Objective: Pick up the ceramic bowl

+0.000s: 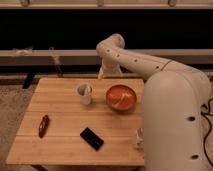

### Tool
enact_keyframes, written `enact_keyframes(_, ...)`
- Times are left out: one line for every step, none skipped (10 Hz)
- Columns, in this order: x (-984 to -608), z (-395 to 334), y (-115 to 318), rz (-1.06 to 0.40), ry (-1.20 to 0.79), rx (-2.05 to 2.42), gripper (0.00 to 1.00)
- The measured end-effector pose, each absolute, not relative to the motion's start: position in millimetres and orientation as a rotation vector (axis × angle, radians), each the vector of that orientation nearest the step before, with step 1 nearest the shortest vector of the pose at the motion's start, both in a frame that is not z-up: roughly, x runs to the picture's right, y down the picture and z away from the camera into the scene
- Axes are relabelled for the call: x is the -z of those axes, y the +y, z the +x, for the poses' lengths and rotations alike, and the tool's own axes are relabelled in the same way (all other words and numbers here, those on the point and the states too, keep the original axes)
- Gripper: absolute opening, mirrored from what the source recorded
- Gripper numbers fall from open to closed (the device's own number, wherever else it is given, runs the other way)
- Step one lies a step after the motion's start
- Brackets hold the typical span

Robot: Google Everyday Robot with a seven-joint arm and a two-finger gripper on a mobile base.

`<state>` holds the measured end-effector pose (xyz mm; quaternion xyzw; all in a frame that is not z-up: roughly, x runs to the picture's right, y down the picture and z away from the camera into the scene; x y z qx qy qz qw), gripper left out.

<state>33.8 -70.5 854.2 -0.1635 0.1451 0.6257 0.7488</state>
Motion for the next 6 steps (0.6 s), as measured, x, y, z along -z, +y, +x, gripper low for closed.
enact_keyframes(-854.2, 33.7, -70.5, -0.357, 0.317, -1.368, 0.8)
enact_keyframes(-854.2, 33.7, -70.6, -0.357, 0.317, -1.368, 0.8)
enact_keyframes(-854.2, 33.7, -70.6, -0.357, 0.317, -1.368, 0.8)
enact_keyframes(-854.2, 33.8, -70.6, -0.357, 0.317, -1.368, 0.8)
enact_keyframes(-854.2, 33.7, -70.6, -0.357, 0.317, -1.368, 0.8)
enact_keyframes(-854.2, 33.7, -70.5, -0.358, 0.317, -1.368, 0.8)
